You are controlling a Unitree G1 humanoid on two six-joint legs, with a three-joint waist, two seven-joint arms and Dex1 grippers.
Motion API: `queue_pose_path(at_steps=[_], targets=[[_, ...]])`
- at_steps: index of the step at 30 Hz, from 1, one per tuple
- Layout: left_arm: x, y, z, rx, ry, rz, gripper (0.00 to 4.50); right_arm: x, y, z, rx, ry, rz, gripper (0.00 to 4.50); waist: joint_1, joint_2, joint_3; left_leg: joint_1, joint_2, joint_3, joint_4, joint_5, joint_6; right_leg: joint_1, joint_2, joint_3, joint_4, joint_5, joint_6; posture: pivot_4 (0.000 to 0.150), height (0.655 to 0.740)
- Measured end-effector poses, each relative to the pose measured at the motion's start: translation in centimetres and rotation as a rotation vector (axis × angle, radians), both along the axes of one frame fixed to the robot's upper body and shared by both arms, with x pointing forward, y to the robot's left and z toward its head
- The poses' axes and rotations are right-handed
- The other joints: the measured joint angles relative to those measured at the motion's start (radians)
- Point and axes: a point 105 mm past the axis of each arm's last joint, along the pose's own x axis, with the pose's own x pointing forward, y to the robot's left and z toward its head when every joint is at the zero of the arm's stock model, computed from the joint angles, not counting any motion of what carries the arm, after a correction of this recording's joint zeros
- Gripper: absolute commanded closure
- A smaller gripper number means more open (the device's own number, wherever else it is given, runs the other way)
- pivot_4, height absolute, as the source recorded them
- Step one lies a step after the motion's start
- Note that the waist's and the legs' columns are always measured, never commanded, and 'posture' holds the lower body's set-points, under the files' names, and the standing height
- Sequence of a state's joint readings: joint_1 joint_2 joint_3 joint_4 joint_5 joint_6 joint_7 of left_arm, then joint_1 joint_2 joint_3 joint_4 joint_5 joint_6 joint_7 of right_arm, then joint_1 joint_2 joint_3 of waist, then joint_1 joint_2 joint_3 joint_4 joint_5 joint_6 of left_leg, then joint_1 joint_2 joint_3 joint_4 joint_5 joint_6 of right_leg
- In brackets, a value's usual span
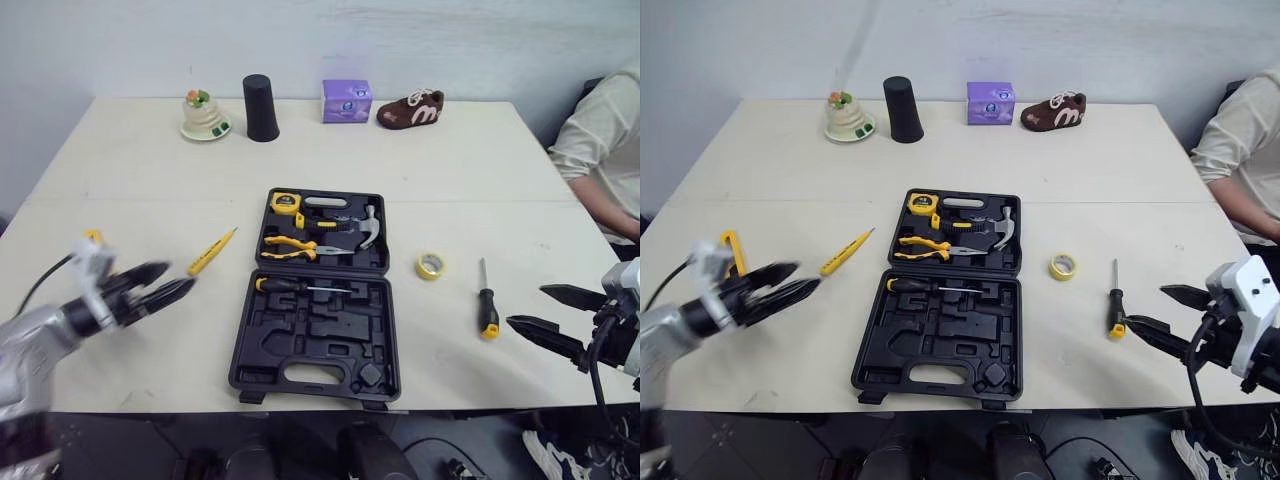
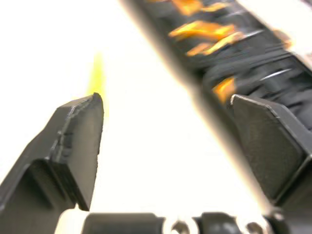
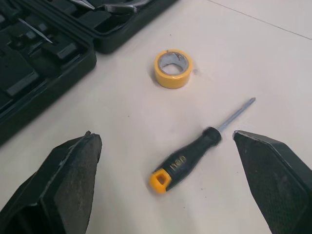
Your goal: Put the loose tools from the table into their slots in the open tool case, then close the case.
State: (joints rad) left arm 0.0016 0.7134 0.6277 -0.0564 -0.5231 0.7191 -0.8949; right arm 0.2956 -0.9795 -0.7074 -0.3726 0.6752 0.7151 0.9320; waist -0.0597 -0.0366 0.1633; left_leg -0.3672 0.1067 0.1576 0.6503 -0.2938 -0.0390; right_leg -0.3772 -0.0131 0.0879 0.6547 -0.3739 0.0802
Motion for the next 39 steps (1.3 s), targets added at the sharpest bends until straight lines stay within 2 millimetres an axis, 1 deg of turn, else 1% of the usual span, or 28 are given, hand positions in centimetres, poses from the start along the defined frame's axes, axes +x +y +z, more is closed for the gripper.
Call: queue_pose_path(at_steps=[1,2,3,5,7,9,11,12,14,16,18,20,21,22,24,26,29,32,33,34,36,37,39], targets=[[-0.8,1.4,-0.3,0.009,0.01,0.075,0.11,0.2,-0.9,-0.1,-0.006,0.005,-0.022,0.0,0.0,-0.002,0.001,0.0,-0.001,0.0,0.0,0.0,0.001,0.001,-0.001,0.0,-0.001,0.0,0.0,0.15,0.7386],[-1.7,3.2,-0.3,0.015,0.005,0.176,0.11,0.4,-2.0,-0.2,-0.011,0.012,-0.044,0.0,-0.001,-0.005,0.003,0.0,-0.002,0.0,-0.001,-0.003,0.006,0.001,-0.002,-0.001,-0.001,0.001,0.0,0.15,0.7386],[-2.4,4.4,-0.1,0.019,-0.003,0.244,0.11,0.6,-2.6,-0.2,-0.016,0.011,-0.058,0.0,0.0,-0.007,0.004,0.0,-0.002,0.0,-0.001,-0.004,0.006,0.001,-0.003,-0.002,-0.001,0.002,0.0,0.15,0.7386],[-3.7,6.7,0.3,0.027,-0.022,0.376,0.11,1.1,-3.3,-0.2,-0.022,0.007,-0.058,0.0,0.002,-0.009,0.006,0.0,-0.004,-0.001,-0.002,-0.003,0.008,0.001,-0.007,-0.004,-0.001,0.002,-0.001,0.15,0.7386],[-5.0,8.2,0.4,0.045,-0.026,0.462,0.11,1.4,-3.9,-0.5,-0.021,0.012,-0.055,0.0,0.004,-0.009,0.006,0.0,-0.007,-0.001,-0.003,-0.003,0.008,0.001,-0.012,-0.007,-0.002,0.002,-0.001,0.15,0.7386],[-6.1,9.3,0.3,0.065,-0.018,0.522,0.11,1.9,-4.5,-0.8,-0.021,0.021,-0.051,0.0,0.002,-0.008,0.006,0.0,-0.008,0.0,-0.003,-0.003,0.009,0.001,-0.013,-0.007,-0.003,0.002,-0.001,0.15,0.7386],[-6.6,9.7,0.2,0.074,-0.009,0.549,0.11,2.4,-4.8,-0.8,-0.025,0.013,-0.052,0.0,0.001,-0.008,0.007,0.0,-0.008,0.0,-0.003,-0.003,0.008,0.001,-0.013,-0.007,-0.004,0.002,-0.001,0.15,0.7386],[-6.6,9.7,0.2,0.077,-0.006,0.55,0.11,2.7,-4.9,-0.7,-0.023,0.006,-0.047,0.0,0.002,-0.008,0.007,0.0,-0.008,0.0,-0.003,-0.003,0.008,0.001,-0.013,-0.007,-0.004,0.002,-0.001,0.15,0.7386],[-6.1,8.9,0.7,0.077,-0.014,0.508,0.11,3.0,-4.6,-0.8,-0.03,0.006,-0.036,0.0,0.005,-0.008,0.007,-0.001,-0.008,-0.002,-0.003,-0.004,0.007,0.001,-0.013,-0.009,-0.005,0.002,-0.001,0.15,0.7386],[-5.3,7.5,1.3,0.097,-0.022,0.426,0.11,3.0,-4.2,-0.8,-0.032,0.002,-0.031,0.0,0.007,-0.008,0.007,-0.002,-0.008,-0.003,-0.004,-0.003,0.005,0.002,-0.013,-0.011,-0.006,0.002,-0.001,0.15,0.7386],[-3.7,4.7,2.4,0.118,-0.047,0.277,0.11,2.8,-2.8,-0.9,-0.016,-0.006,-0.014,0.0,0.008,-0.007,0.007,-0.003,-0.007,-0.005,-0.005,-0.004,0.004,0.002,-0.013,-0.013,-0.007,0.001,-0.001,0.15,0.7386],[-2.0,1.3,3.2,0.11,-0.068,0.103,0.11,1.9,-0.8,-1.6,0.018,0.005,-0.001,0.0,0.011,-0.006,0.008,-0.004,-0.007,-0.007,-0.006,-0.004,0.002,0.002,-0.012,-0.015,-0.008,0.001,-0.002,0.15,0.7386],[-1.5,-0.4,3.6,0.102,-0.073,0.021,0.11,1.5,0.1,-1.7,0.031,0.008,-0.006,0.0,0.012,-0.005,0.008,-0.005,-0.007,-0.007,-0.006,-0.003,0.001,0.002,-0.012,-0.015,-0.008,0.001,-0.002,0.15,0.7386],[-1.1,-2.5,4.1,0.096,-0.076,-0.094,0.11,1.0,1.0,-2.0,0.044,0.014,-0.023,0.0,0.013,-0.005,0.008,-0.005,-0.006,-0.008,-0.006,-0.004,0.001,0.002,-0.012,-0.015,-0.009,0.001,-0.002,0.15,0.7386],[-0.8,-6.4,5.3,0.085,-0.1,-0.304,0.11,0.6,2.4,-2.1,0.053,0.013,-0.083,0.0,0.012,-0.004,0.009,-0.006,-0.007,-0.007,-0.006,-0.004,0.0,0.001,-0.012,-0.016,-0.009,0.001,-0.001,0.15,0.7386],[-0.8,-9.7,6.7,0.068,-0.139,-0.476,0.11,0.5,3.1,-2.2,0.049,0.019,-0.172,0.0,0.005,-0.003,0.009,-0.006,-0.007,-0.006,-0.005,-0.004,0.0,0.001,-0.011,-0.015,-0.009,0.001,-0.001,0.15,0.7386],[-1.0,-13.5,8.4,0.072,-0.18,-0.698,0.11,0.9,3.4,-2.5,0.069,0.012,-0.316,0.0,0.0,-0.003,0.01,-0.005,-0.01,-0.005,-0.004,-0.003,-0.001,0.001,-0.009,-0.015,-0.008,0.001,0.0,0.15,0.7386],[-1.3,-16.5,10.3,0.1,-0.243,-0.864,0.11,1.1,4.5,-3.0,0.078,0.021,-0.38,0.0,0.003,0.001,0.011,-0.005,-0.009,-0.006,-0.004,-0.002,-0.002,0.001,-0.006,-0.012,-0.007,0.001,0.0,0.15,0.7386],[-1.2,-17.1,10.8,0.103,-0.267,-0.89,0.11,1.3,4.4,-3.2,0.089,0.023,-0.412,0.0,0.004,0.001,0.011,-0.005,-0.009,-0.006,-0.004,-0.002,-0.003,0.001,-0.005,-0.012,-0.007,0.001,0.0,0.15,0.7386],[-1.0,-18.2,11.8,0.093,-0.309,-0.939,0.11,1.7,4.2,-3.4,0.104,0.026,-0.465,0.0,0.004,0.001,0.011,-0.006,-0.008,-0.006,-0.003,-0.001,-0.003,0.0,0.001,-0.012,-0.006,0.001,0.0,0.15,0.7386],[-1.3,-19.7,12.9,0.105,-0.368,-1.027,0.11,2.4,4.2,-3.5,0.109,0.034,-0.512,0.0,0.003,0.001,0.012,-0.005,-0.008,-0.005,-0.002,-0.001,-0.003,0.0,0.003,-0.007,-0.005,0.001,0.0,0.15,0.7386],[-1.4,-20.1,13.1,0.11,-0.379,-1.056,0.11,2.5,4.1,-3.6,0.103,0.043,-0.528,0.0,0.002,0.002,0.012,-0.004,-0.008,-0.003,-0.003,-0.001,-0.002,0.0,0.004,-0.005,-0.005,0.001,0.0,0.15,0.7386],[-1.4,-20.6,12.8,0.102,-0.366,-1.105,0.11,2.9,3.6,-4.2,0.091,0.086,-0.566,0.0,-0.002,0.003,0.011,-0.003,-0.007,0.0,-0.003,-0.001,-0.003,-0.001,0.004,-0.002,-0.004,0.0,0.001,0.15,0.7386]])
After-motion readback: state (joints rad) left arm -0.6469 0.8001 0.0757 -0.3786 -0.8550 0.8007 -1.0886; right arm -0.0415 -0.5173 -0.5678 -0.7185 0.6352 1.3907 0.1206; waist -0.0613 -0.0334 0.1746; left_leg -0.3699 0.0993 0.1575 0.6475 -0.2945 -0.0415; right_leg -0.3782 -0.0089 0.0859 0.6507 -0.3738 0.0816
